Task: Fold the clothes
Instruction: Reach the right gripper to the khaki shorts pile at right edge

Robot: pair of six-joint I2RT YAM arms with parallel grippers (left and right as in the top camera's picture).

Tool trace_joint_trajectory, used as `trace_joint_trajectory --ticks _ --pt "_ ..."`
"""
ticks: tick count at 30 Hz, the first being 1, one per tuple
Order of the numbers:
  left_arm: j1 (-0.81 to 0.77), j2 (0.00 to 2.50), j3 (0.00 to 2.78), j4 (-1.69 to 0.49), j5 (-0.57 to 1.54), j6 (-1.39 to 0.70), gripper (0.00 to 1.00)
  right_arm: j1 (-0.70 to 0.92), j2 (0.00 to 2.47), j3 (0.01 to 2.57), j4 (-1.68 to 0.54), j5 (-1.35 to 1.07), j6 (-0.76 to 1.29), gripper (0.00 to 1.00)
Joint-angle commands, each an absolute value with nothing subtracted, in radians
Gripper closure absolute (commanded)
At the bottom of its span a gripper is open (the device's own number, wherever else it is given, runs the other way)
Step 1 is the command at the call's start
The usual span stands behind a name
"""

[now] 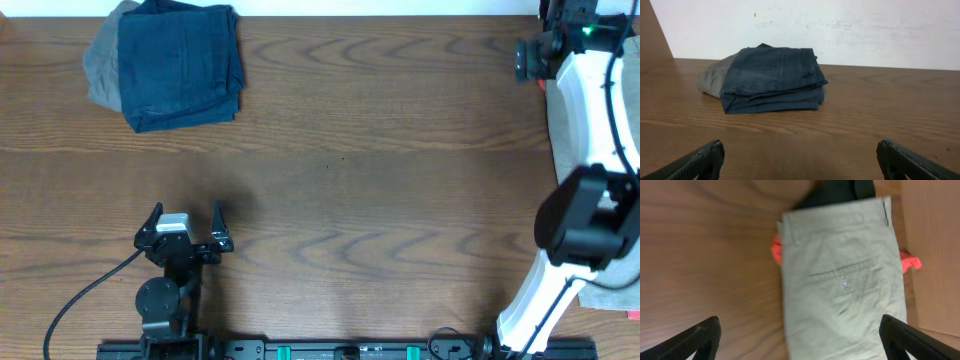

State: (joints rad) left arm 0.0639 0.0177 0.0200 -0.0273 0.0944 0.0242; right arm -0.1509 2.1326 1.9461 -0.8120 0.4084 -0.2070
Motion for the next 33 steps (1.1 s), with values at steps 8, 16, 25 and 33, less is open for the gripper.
trace_joint_trajectory --ticks 8,16,25,33 --pt "0.069 0.017 0.004 -0.062 0.105 0.030 0.02 -0.224 2.343 1.966 -0.749 0.554 -0.339 0.03" --pt "0.069 0.017 0.004 -0.062 0.105 0.030 0.02 -0.258 2.432 1.966 -0.712 0.561 -0.364 0.03" --pt "0.069 0.017 0.004 -0.062 0.105 0.030 0.02 -0.303 2.473 1.966 -0.694 0.571 -0.367 0.23" --pt "0.069 0.017 0.004 -0.062 0.105 0.030 0.02 -0.307 2.472 1.967 -0.672 0.572 -0.300 0.75"
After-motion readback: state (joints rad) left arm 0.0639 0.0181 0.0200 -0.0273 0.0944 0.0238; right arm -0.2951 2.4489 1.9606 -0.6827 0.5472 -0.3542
